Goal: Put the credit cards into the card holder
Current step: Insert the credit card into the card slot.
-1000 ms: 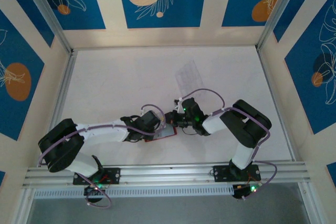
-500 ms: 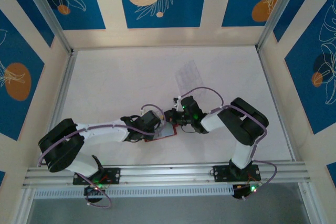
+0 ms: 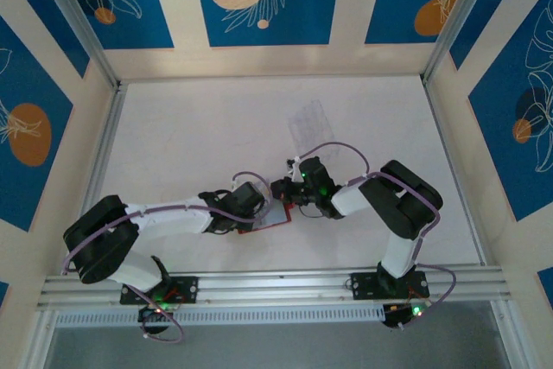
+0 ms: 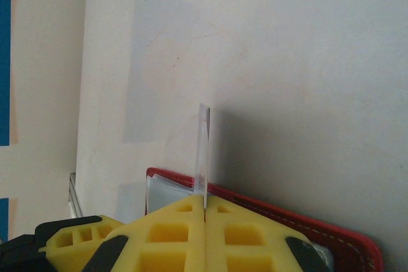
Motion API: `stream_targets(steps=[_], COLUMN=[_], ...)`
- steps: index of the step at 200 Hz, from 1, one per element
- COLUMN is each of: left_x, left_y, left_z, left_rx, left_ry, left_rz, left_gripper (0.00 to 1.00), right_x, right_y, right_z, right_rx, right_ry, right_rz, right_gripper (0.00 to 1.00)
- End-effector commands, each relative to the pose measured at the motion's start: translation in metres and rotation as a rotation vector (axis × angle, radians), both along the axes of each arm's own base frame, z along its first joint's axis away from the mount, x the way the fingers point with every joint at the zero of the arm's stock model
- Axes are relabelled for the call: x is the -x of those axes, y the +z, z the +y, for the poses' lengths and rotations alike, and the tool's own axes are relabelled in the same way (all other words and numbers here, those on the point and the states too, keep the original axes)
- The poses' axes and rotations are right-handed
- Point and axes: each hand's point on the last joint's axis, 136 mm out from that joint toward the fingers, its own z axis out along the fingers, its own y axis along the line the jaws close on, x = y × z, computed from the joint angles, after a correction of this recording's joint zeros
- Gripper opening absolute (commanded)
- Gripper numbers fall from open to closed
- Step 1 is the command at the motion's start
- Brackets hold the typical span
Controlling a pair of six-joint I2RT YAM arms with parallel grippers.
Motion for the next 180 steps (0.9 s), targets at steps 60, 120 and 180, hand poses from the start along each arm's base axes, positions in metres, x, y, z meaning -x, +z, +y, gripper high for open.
stream_targets(steps=[60,120,180], left_x=[0.026,0.026,0.025], left_y=[-0.028,-0.027,-0.027], left_z=[0.023,0.022,0.022], left_rx=[-0.106,-0.107,-0.107], left_ry=[-0.013,-0.012,-0.012], left_rz=[0.142,0.142,0.14], left_gripper=[0.24,0.24,0.24], right_x=[-0.005,-0.01,0.015], right_y=[-0.004,-0.005,-0.013], right_z=[0.002,0.008,0.0], right_rx=[0.041,0.036,0.045], right_ry=[0.016,0.03,0.03], right_rz=[-0.026,-0.026,0.015], right_gripper=[0.0,0.0,0.0])
